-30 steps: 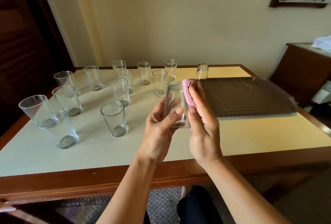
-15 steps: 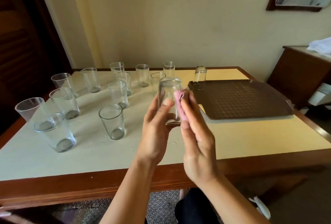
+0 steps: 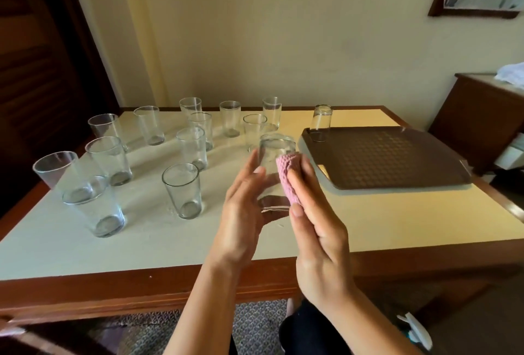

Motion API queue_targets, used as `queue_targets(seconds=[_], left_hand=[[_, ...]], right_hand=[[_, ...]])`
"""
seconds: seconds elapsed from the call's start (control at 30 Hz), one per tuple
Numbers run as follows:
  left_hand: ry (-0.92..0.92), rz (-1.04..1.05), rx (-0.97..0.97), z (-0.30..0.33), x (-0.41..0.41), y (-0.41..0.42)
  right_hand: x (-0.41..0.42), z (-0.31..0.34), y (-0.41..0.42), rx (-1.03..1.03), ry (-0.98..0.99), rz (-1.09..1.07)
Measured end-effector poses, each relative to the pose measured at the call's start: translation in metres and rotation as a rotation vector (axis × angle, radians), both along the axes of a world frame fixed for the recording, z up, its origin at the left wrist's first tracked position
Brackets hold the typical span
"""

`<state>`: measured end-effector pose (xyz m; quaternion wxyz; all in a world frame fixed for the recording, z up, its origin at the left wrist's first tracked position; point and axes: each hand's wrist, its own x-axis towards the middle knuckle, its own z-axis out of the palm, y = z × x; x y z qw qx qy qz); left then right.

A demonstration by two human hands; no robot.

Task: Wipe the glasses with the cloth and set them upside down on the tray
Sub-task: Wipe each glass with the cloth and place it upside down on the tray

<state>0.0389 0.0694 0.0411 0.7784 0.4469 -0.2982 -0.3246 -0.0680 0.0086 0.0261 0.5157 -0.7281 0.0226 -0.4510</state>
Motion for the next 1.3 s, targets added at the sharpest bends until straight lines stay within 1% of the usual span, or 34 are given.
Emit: queue_targets(seconds=[0.07,0.17,0.23,0.33,0.43,0.5,0.53,0.6,0.7,0.77,0.83,0.9,0.97,1.07,1.1,1.2,1.27,1.3], left_hand=[[-0.038,0.006,-0.01,-0.004,-0.007,0.0],[-0.016,0.089,-0.075,-0.005,-0.015,-0.006],[0.039,0.102,-0.078,-0.002,-0.009,-0.008],[0.139,0.055,-0.052,-0.002,0.002,-0.004],[0.102,0.002,-0.04,0.0,-0.003,-0.002],[0.108,0.039,-0.071,-0.001,-0.009,-0.005],[0.115,0.067,-0.09,0.001,-0.011,-0.006],[0.133,0.094,-0.112,0.003,-0.008,-0.009],[0.178,0.033,-0.074,0.003,0.002,-0.003],[0.111,-0.035,-0.022,0.002,0.0,0.001],[0.045,-0.045,0.001,-0.002,-0.006,0.0],[0.074,0.033,-0.031,-0.003,-0.009,-0.004],[0.105,0.088,-0.074,-0.002,-0.006,-0.007],[0.217,0.044,-0.085,0.004,0.001,-0.004],[0.219,0.009,-0.084,0.004,0.002,-0.002],[0.105,-0.089,-0.061,-0.001,0.0,0.001],[0.095,-0.046,-0.084,-0.001,-0.005,0.0],[0.096,-0.02,-0.108,0.001,-0.007,-0.002]], right_hand=[[0.007,0.015,-0.011,-0.006,-0.003,-0.021],[0.01,0.028,-0.014,-0.049,0.0,0.004],[0.005,0.017,-0.004,-0.057,0.016,0.047],[0.002,0.0,0.002,-0.039,0.017,0.05],[0.009,0.011,-0.016,-0.028,0.017,0.019],[0.014,0.019,-0.025,-0.023,0.036,-0.017],[0.015,0.02,-0.023,-0.015,0.034,0.0],[0.011,0.013,-0.011,-0.026,0.025,0.05],[0.005,-0.003,0.001,-0.05,0.029,0.035],[0.008,-0.001,-0.01,-0.053,0.036,-0.001],[0.013,0.009,-0.024,-0.057,0.048,-0.053],[0.015,0.016,-0.026,-0.049,0.052,-0.04],[0.009,0.01,-0.014,-0.075,0.051,0.02],[0.002,-0.009,0.002,-0.116,0.055,0.002],[0.003,-0.008,-0.001,-0.119,0.045,0.004],[0.012,0.014,-0.018,-0.143,0.013,-0.049],[0.015,0.024,-0.023,-0.15,0.008,-0.105],[0.014,0.025,-0.02,-0.156,0.006,-0.085]])
